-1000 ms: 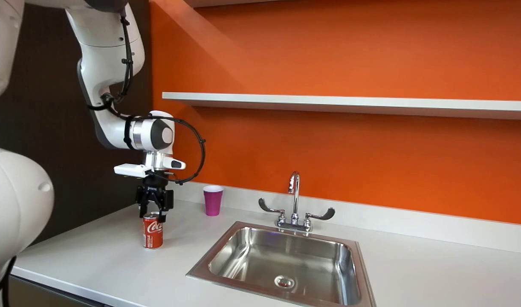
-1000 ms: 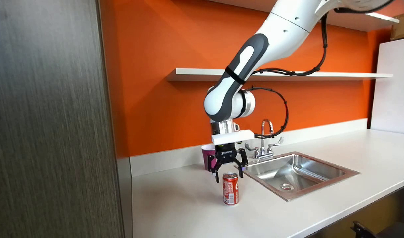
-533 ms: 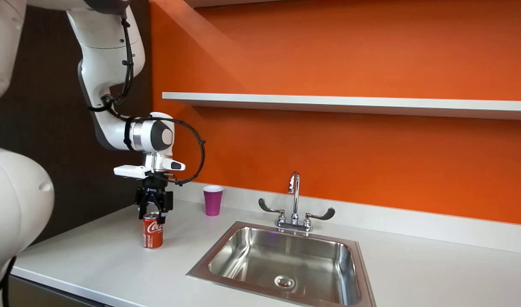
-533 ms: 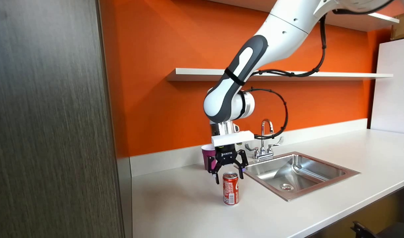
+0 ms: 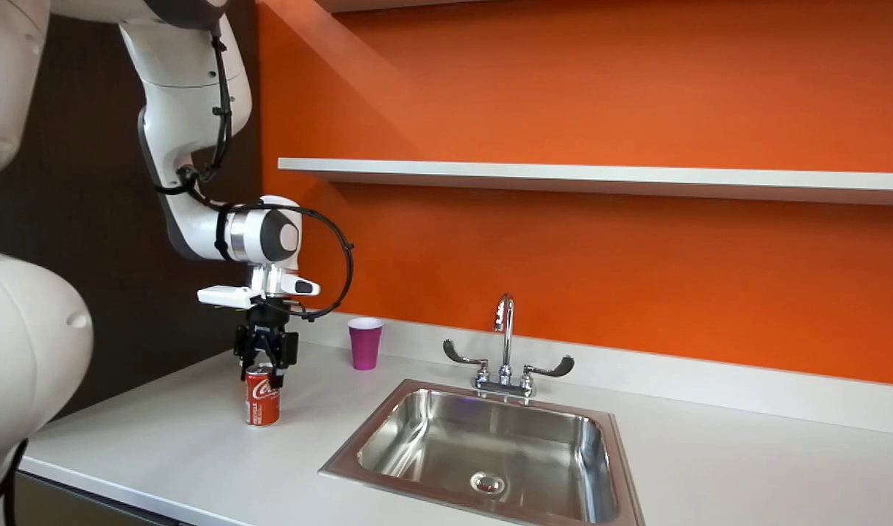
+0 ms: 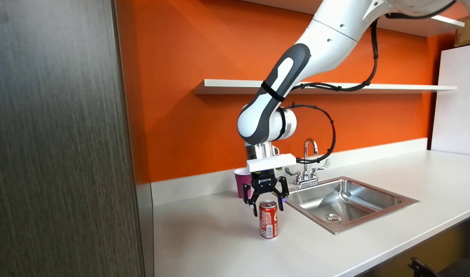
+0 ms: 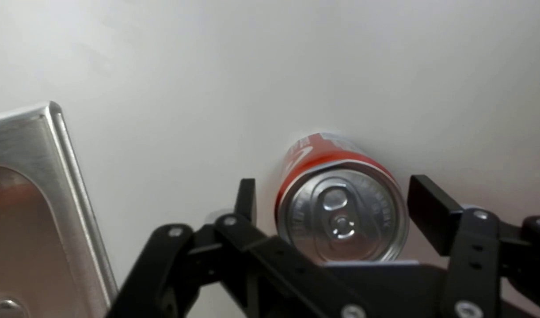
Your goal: Put the can inside the sink
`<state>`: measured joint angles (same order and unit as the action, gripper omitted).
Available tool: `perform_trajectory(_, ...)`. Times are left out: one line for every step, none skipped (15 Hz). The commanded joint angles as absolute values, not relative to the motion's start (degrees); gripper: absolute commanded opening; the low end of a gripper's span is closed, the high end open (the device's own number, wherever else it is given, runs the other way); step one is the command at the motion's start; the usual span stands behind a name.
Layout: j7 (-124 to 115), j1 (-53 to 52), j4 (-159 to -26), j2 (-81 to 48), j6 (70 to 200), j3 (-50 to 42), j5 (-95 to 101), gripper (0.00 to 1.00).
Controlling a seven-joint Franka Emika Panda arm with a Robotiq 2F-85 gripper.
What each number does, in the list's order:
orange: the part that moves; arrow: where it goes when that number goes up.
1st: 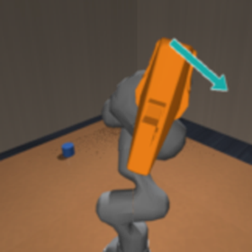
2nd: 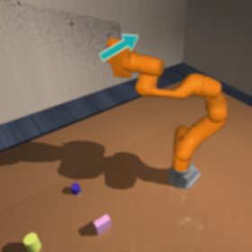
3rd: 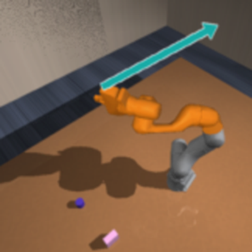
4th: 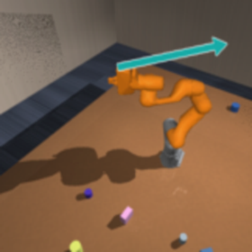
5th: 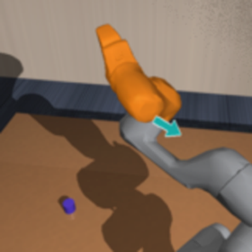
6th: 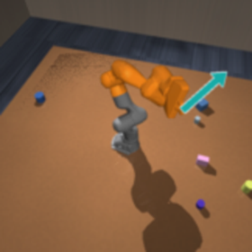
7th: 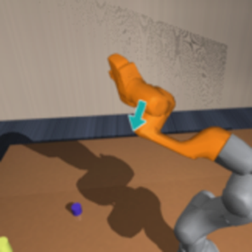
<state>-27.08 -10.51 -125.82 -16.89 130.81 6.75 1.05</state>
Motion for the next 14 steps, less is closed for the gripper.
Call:
perform_trajectory(-27.66, -11.20, -124.20, -17.70, 129.50, 6.20, -0.89, 0.57)
perform_trajectory(-27.57, -11.14, -124.06, -17.84, 129.52, 6.27, -1.48, 0.50)
perform_trajectory(-27.52, -11.11, -123.93, -17.96, 129.49, 6.30, -2.04, 0.42)
perform_trajectory(-27.58, -11.08, -123.73, -18.02, 129.31, 6.32, -2.69, 0.38)
perform_trajectory(-27.75, -11.12, -123.65, -17.98, 129.17, 6.28, -3.05, 0.38)
perform_trajectory(-27.99, -11.20, -123.70, -17.55, 128.88, 6.21, -3.19, 0.38)
perform_trajectory(-28.32, -11.29, -123.89, -16.88, 128.64, 6.14, -3.29, 0.38)
perform_trajectory(-28.75, -11.41, -124.18, -16.02, 128.20, 5.96, -3.01, 0.38)
perform_trajectory(-29.21, -11.54, -124.47, -14.98, 127.77, 5.86, -2.64, 0.38)
perform_trajectory(-29.64, -11.58, -124.85, -13.74, 127.16, 5.77, -2.39, 0.38)
perform_trajectory(-29.99, -11.58, -124.93, -12.85, 126.34, 5.73, -2.22, 0.38)
perform_trajectory(-30.39, -11.59, -124.90, -11.78, 125.02, 5.66, -1.78, 0.38)
perform_trajectory(-30.72, -11.54, -124.67, -10.87, 123.62, 5.65, -1.43, 0.38)
perform_trajectory(-30.85, -11.41, -124.29, -10.07, 121.98, 5.63, -1.04, 0.38)
